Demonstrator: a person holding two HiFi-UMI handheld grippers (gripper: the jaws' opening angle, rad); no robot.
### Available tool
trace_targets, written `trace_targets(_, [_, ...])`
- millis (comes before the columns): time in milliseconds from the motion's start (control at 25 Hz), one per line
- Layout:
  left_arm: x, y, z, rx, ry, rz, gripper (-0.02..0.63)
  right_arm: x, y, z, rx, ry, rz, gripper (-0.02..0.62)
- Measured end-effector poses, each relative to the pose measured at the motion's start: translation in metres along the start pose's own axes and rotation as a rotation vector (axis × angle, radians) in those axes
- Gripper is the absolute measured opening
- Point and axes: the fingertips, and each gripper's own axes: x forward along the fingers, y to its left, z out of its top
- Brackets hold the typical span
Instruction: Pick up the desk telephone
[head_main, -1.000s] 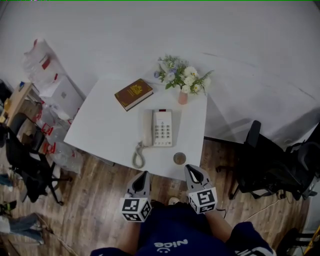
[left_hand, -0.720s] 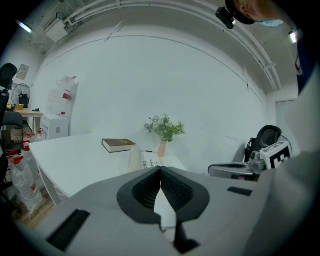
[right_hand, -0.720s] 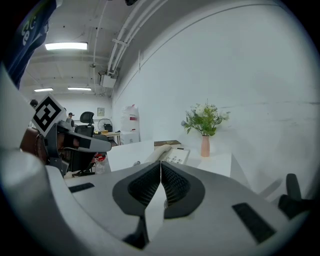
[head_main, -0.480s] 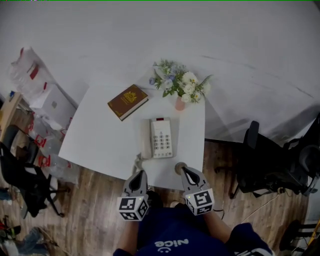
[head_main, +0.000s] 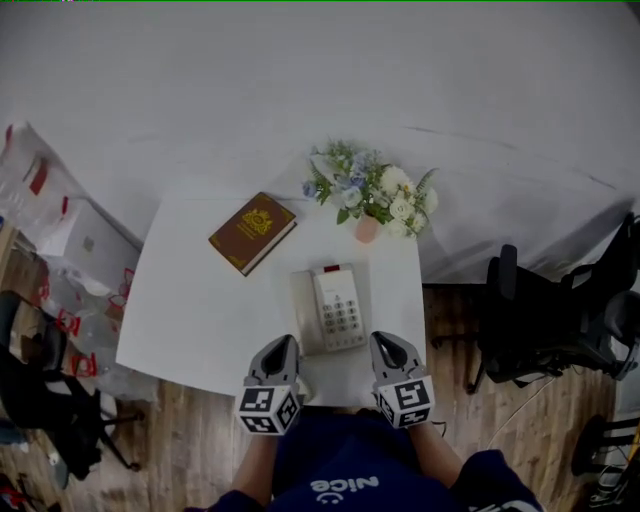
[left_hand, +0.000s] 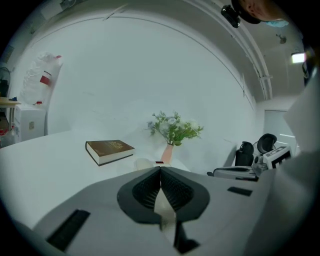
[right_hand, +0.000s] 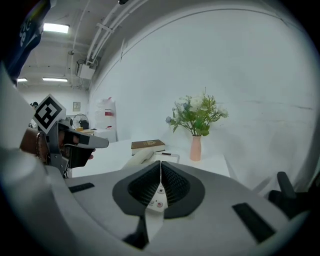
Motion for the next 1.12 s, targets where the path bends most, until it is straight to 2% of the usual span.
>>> trace_targets(200, [0.018,0.021,0.006,0.007,0.046,-0.063,0.017,0.022,0.001,0.003,0.024,0.013,-0.072,0.025])
trace_targets(360, [0.029,0.033,0.002,-0.018,0.103,-0.085,0.017,0.031,0.002,0.009,0.031,0.039,-0.114,0.025])
trace_targets(520, [0.036,0.041,0.001,-0.067,0.138,-0.094,0.017,0.041,0.003,0.013,0.037,0.059,-0.103,0.025])
trace_targets(640, [0.043,0.038,-0.002,-0.118,0.157,-0.125,0.017,0.048,-0.004,0.006,0.057,0.116,-0.088,0.025])
trace_targets(760, [0.05,0.039,-0.003,-0.149,0.184,-0.119,0.02,0.055,-0.012,0.002,0.078,0.167,-0.069,0.026])
trace_targets(800, [0.051,0.038,-0.004,-0.159,0.197,-0.122,0.035,0.056,-0.015,0.002,0.086,0.179,-0.064,0.026])
trace_targets(840, [0.053,0.036,-0.005,-0.174,0.214,-0.131,0.082,0.057,-0.018,0.002,0.097,0.189,-0.056,0.028])
trace_targets(880, [0.055,0.035,-0.006,-0.193,0.232,-0.14,0.156,0.058,-0.02,0.002,0.112,0.198,-0.045,0.035])
trace_targets(920, [0.057,0.035,-0.008,-0.215,0.25,-0.145,0.198,0.061,-0.022,0.002,0.132,0.207,-0.03,0.061])
trace_targets(1000, [0.061,0.038,-0.011,-0.259,0.278,-0.143,0.217,0.067,-0.026,0.0,0.18,0.23,0.004,0.145])
trace_targets(1120, [0.068,0.042,-0.019,-0.325,0.324,-0.157,0.248,0.078,-0.032,-0.006,0.257,0.269,0.042,0.164])
